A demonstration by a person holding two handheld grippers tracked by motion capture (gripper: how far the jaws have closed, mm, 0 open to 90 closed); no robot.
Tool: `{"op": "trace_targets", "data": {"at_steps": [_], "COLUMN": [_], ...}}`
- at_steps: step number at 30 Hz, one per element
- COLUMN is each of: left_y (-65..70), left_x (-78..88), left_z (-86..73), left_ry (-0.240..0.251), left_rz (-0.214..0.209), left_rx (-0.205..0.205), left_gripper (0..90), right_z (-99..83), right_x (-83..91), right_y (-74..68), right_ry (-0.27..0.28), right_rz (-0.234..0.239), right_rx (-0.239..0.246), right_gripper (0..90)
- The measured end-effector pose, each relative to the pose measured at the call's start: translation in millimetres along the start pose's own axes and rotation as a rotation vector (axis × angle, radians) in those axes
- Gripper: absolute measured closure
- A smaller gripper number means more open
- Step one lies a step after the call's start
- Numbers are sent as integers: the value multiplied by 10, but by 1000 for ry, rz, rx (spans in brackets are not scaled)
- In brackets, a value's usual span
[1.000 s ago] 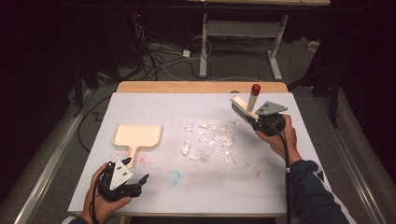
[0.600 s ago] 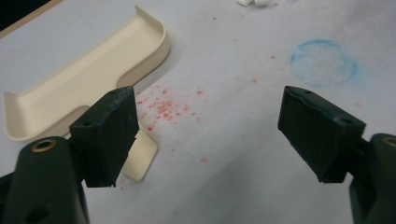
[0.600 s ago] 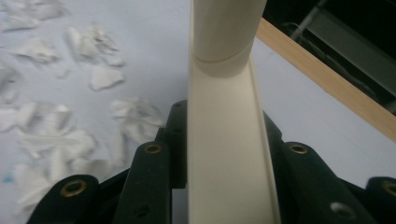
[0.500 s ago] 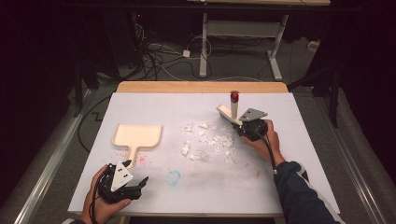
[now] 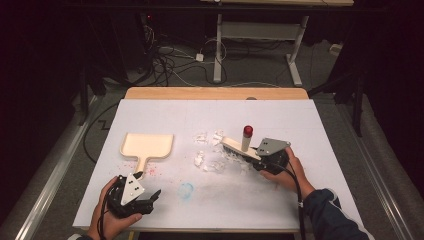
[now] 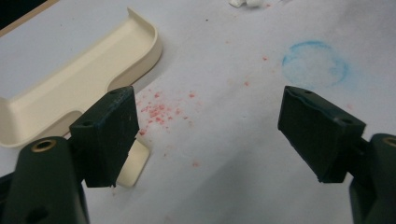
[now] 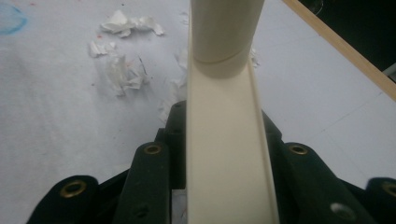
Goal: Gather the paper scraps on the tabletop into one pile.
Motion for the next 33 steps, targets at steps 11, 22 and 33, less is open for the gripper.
{"op": "trace_targets", "data": {"at_steps": [11, 22, 33], "left_y": [5, -1, 11], "left_x": [-2, -23, -45], "left_z": [24, 19, 6], "left_ry": [7, 5, -1], "left_rz": [-7, -13, -26], "left_rx": [9, 9, 17], "left_gripper": [196, 196, 196], "right_z": [219, 553, 670], "right_x": [223, -167, -894], "right_y": [188, 670, 773], "right_ry": [82, 69, 57], "right_rz": [-32, -97, -87], "right_rx": [-27, -26, -1], "right_gripper": [681, 681, 681]}}
Point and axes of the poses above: each handheld gripper's, and its own axes: x roughly backward along the jaws, z roughly out of its top, y roughly to its right, the point moved 10 cm from there along -x, roughly forward along the jaws, and after that the axes turned 7 degrees about z, right-handed, at the moved point
